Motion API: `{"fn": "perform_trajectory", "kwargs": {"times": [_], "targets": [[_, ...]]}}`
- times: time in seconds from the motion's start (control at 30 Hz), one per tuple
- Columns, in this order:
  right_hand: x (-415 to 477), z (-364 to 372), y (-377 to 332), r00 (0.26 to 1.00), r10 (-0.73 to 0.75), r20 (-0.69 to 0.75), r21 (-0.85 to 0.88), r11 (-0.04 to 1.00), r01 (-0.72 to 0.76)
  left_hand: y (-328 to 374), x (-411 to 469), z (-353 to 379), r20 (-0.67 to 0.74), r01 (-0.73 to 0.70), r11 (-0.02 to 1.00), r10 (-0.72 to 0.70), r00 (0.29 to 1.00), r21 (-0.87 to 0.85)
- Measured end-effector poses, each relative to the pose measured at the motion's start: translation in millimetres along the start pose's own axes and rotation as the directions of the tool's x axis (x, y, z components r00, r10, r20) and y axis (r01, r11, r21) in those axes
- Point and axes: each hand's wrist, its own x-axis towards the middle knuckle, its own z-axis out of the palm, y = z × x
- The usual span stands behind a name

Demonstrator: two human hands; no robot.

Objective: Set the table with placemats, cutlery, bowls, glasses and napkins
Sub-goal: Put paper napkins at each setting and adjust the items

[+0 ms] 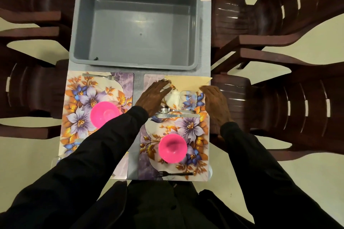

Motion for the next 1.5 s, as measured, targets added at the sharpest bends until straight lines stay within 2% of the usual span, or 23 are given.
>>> {"fn": "perform_trajectory", "kwargs": {"times": [0.2,0.4,0.53,0.7,0.87,0.97,1.1,1.23,1.5], "targets": [[-22,-5,-18,0.995,0.062,0.081,0.042,0.997,-0.065,13,-28,-6,-0.075,0.093,0.994,-0.089,0.993,0.064],[-43,-23,-37,1.0,0.014,0.001,0.017,1.0,-0.014,33,-64,-20,-0.171,0.147,0.989,-0.143,0.975,0.011],[-57,-45,-62,0.993,-0.095,-0.063,0.027,0.995,0.097,45,-94,-27,-0.24,0.174,0.985,-0.172,0.955,-0.013],[-75,-52,-87,1.0,-0.013,0.004,0.006,1.0,0.013,66,-138,-39,-0.306,0.192,0.981,-0.194,0.932,-0.037],[-93,-65,-128,0.999,-0.025,-0.049,0.023,0.999,0.026,79,-188,-42,-0.363,0.197,0.98,-0.196,0.911,-0.035],[-103,-58,-146,1.0,-0.002,0.015,0.03,1.0,0.002,79,-216,-40,-0.383,0.194,0.98,-0.197,0.903,-0.046],[-118,-49,-184,1.0,0.001,0.014,0.034,0.999,-0.001,76,-248,-41,-0.439,0.184,0.981,-0.189,0.879,-0.053],[-130,-33,-225,0.999,0.004,0.048,0.042,0.999,-0.006,57,-278,-39,-0.428,0.182,0.98,-0.198,0.882,-0.08],[-157,8,-305,0.995,0.092,0.028,0.048,0.994,-0.094,16,-337,-59,-0.428,0.038,0.994,-0.078,0.9,-0.101]]}}
